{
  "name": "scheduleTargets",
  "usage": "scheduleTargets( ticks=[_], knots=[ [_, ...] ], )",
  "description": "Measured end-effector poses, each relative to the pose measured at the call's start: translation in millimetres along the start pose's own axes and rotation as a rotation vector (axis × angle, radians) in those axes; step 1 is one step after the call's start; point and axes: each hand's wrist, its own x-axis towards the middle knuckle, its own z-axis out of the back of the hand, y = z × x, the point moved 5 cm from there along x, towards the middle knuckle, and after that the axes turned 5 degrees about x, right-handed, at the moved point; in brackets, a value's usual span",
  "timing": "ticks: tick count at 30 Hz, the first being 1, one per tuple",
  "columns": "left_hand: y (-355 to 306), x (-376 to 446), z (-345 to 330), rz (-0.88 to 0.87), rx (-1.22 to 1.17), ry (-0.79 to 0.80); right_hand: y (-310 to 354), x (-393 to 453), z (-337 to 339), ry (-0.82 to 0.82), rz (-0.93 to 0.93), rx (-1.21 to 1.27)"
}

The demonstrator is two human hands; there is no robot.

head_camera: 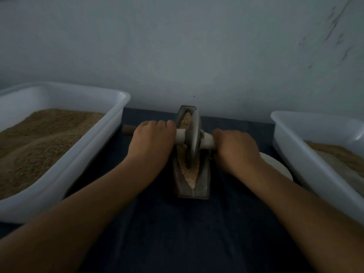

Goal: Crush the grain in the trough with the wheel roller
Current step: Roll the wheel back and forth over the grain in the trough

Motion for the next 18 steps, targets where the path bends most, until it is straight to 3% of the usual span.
scheduleTargets(
  ticks=[5, 8, 18],
  knots=[
    [10.3, -32.7, 11.1, 0.056, 0.009, 0.072, 19.1, -19.0, 27.2, -0.126, 0.083, -0.017],
    [15.3, -39.2, 17.5, 0.057, 0.015, 0.093, 24.3, -23.7, 35.2, -0.120, 0.100, 0.008],
    [2.7, -26.7, 9.9, -0.039, -0.028, -0.041, 1.6, -28.6, 5.4, -0.152, 0.043, 0.065]
  ],
)
